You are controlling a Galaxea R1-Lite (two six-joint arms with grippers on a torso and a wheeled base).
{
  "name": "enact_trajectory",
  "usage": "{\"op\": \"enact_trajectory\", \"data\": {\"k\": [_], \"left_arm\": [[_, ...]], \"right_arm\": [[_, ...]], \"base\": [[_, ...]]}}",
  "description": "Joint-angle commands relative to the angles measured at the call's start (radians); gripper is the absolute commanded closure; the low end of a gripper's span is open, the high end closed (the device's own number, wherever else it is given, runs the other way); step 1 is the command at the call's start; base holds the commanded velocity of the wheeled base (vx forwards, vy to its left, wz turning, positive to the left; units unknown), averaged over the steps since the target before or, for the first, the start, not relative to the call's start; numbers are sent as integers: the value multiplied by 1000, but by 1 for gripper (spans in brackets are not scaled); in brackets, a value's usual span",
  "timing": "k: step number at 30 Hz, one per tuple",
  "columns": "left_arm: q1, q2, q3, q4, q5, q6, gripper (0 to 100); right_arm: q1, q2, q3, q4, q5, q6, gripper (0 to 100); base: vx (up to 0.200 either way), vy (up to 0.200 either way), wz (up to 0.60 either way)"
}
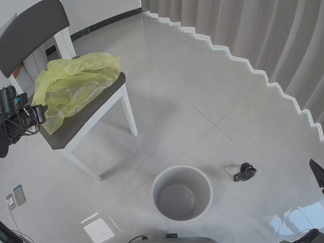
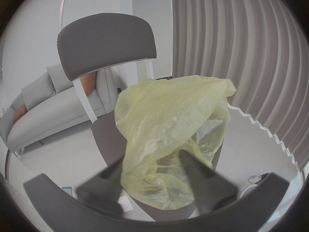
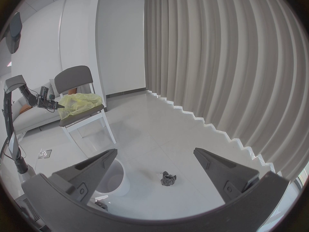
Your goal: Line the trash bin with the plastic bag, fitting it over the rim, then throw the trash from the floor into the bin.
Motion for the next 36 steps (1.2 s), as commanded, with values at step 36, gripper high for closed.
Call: {"op": "enact_trajectory", "data": {"k": [36], "left_arm": [[-878, -400, -444, 888, -220, 517, 100]], "right_arm": [[77, 632, -477, -111, 73, 30, 0]], "base": [[0, 0, 0]]}}
